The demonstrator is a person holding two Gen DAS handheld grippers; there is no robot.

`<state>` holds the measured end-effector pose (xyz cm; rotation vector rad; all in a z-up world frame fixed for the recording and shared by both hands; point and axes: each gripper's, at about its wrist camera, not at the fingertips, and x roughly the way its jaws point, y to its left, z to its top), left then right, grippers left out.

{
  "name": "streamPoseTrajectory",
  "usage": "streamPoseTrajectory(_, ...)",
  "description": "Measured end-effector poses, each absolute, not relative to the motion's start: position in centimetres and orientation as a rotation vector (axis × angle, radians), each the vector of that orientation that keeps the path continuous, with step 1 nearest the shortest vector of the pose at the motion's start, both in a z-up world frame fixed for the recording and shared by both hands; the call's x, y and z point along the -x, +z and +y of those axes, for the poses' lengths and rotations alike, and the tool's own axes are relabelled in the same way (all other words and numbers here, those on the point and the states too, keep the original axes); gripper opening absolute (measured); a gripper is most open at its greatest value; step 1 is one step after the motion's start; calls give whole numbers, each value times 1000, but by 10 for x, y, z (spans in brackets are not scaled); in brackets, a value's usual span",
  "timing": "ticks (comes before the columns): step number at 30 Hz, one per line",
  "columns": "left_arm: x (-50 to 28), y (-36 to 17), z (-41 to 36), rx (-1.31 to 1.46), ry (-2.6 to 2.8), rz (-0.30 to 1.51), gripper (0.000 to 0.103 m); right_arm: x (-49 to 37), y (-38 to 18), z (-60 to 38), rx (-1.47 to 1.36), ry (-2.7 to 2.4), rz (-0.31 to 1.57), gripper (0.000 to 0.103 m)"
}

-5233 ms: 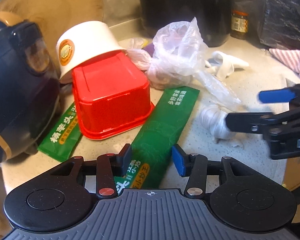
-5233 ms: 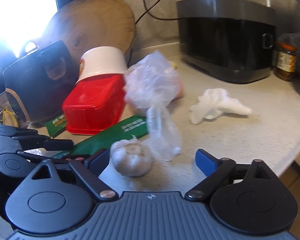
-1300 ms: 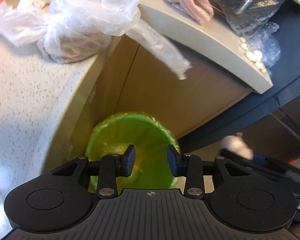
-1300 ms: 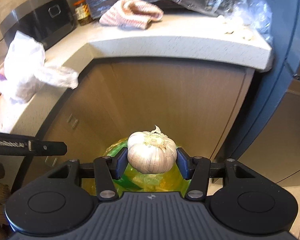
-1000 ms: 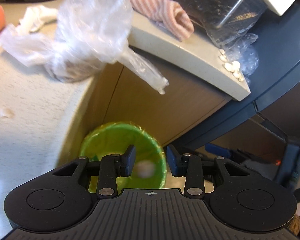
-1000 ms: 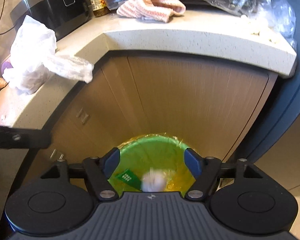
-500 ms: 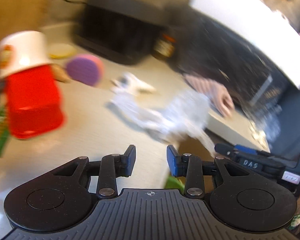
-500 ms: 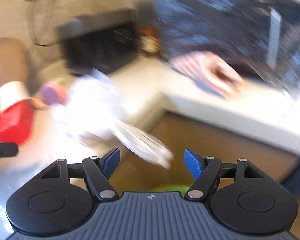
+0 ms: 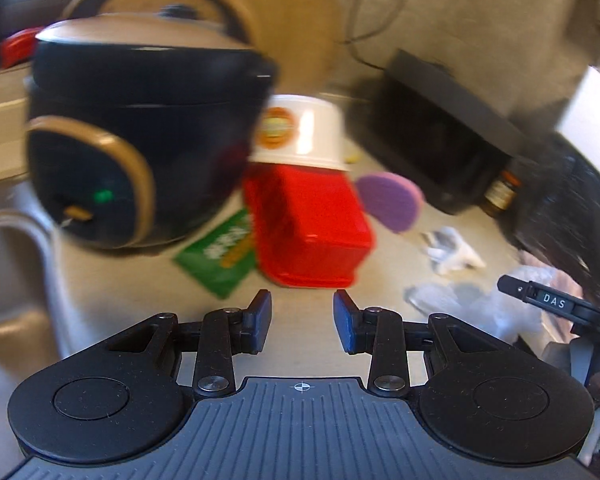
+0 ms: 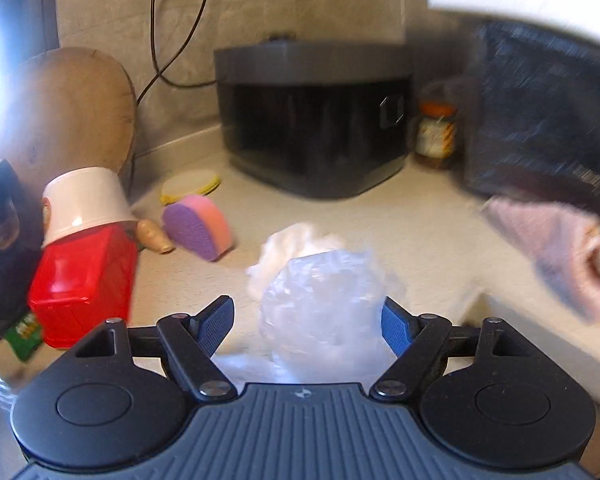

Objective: Collect trash
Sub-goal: 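Move both tools back to the counter toward the plastic bag and white tissue, then grasp the clear plastic bag with the left tool while the right tool grasps the white tissue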

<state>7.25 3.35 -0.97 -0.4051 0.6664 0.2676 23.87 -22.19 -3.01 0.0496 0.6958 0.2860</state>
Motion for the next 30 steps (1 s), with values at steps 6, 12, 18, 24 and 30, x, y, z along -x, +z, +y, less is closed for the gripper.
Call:
streamPoseTrajectory(6, -59, -10, 38, 394, 315, 664, 38, -249, -43, -184, -129, 499, 794, 78)
streamPoseTrajectory(12, -65, -13, 21, 360, 267, 700, 38, -235, -42, -159, -136, 725, 823, 78)
streamPoseTrajectory(18, -88, -6, -18, 294, 64, 678, 38, -228, -25, -182, -115, 694, 740, 78)
streamPoseTrajectory(24, -138, -3, -71, 168, -84, 686, 38, -243, -19, -232, -118, 506, 682, 76)
streamPoseTrajectory(30, -186, -41, -107, 38, -81, 797, 39, -246, -51, -255, -97, 455, 783, 53)
